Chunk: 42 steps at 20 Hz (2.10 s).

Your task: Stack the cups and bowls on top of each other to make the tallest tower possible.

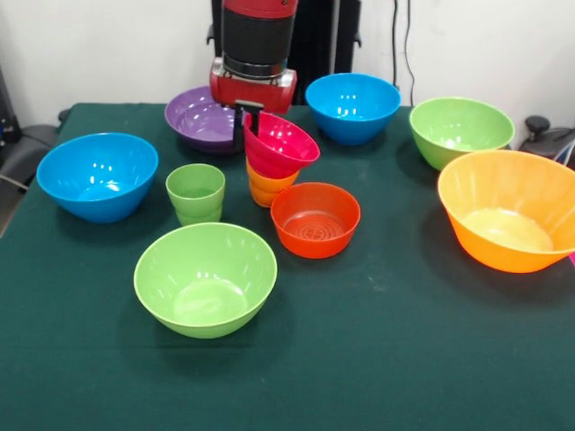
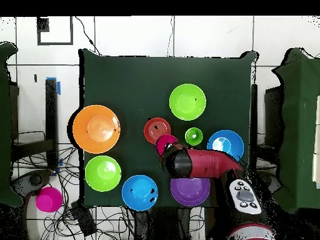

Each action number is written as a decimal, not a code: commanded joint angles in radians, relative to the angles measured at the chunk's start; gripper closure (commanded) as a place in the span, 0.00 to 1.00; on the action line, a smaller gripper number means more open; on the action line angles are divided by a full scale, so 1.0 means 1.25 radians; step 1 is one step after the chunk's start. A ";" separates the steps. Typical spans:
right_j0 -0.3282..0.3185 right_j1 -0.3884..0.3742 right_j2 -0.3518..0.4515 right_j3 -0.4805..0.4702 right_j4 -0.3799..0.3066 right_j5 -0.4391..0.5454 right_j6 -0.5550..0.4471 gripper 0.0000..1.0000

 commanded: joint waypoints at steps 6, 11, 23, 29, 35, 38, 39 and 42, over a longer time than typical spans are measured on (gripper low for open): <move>-0.115 0.079 0.178 -0.010 -0.145 -0.042 -0.109 1.00; -0.125 0.075 0.184 -0.002 -0.163 -0.033 -0.084 1.00; -0.044 0.077 0.055 0.157 -0.139 -0.164 0.128 1.00; -0.072 0.106 0.078 0.219 -0.084 -0.167 0.142 1.00; -0.082 0.105 0.061 0.257 -0.065 -0.169 0.136 1.00; -0.077 0.092 0.048 0.271 -0.067 -0.173 0.131 1.00; -0.076 0.090 0.045 0.271 -0.069 -0.172 0.127 1.00; -0.075 0.086 0.041 0.262 -0.075 -0.164 0.113 1.00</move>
